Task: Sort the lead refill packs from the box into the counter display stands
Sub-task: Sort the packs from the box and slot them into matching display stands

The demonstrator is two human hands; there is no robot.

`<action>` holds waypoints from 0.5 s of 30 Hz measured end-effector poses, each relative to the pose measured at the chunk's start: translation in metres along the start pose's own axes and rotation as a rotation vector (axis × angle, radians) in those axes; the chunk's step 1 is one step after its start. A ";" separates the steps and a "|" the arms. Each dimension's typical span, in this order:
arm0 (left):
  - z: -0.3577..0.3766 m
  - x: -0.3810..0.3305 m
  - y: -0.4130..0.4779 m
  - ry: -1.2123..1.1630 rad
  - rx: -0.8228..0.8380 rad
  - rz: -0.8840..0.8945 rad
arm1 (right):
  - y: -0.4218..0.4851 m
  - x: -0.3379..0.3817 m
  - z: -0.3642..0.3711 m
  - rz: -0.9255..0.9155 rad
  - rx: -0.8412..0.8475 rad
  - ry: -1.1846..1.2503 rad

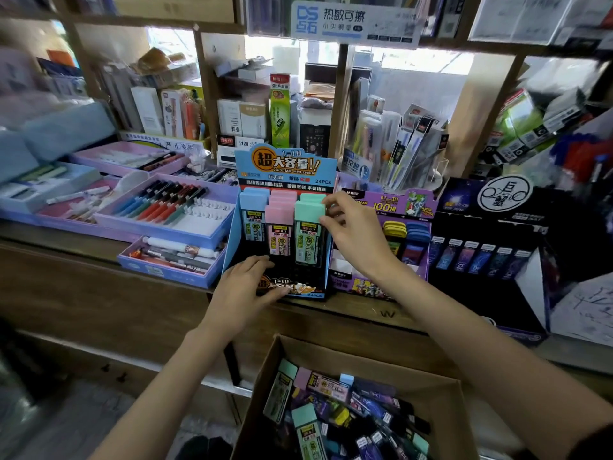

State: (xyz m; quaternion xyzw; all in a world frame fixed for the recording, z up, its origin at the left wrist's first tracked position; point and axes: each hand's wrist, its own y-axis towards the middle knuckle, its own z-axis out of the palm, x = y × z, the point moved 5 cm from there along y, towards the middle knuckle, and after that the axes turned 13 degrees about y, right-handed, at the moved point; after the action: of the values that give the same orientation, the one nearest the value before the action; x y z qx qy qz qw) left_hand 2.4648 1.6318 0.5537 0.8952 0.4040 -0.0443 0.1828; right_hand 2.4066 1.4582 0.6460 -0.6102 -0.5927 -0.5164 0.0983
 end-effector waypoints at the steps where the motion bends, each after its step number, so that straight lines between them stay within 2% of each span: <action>1: 0.000 0.000 0.000 -0.002 -0.002 -0.001 | 0.001 0.000 0.001 0.002 0.003 -0.002; 15: -0.001 0.000 0.000 -0.025 0.009 -0.024 | 0.006 0.000 0.010 -0.023 0.049 -0.085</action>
State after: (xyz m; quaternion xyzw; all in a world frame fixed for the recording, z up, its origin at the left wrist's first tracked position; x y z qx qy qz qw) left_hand 2.4647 1.6319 0.5544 0.8904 0.4123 -0.0595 0.1834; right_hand 2.4167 1.4634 0.6446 -0.6223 -0.6157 -0.4763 0.0821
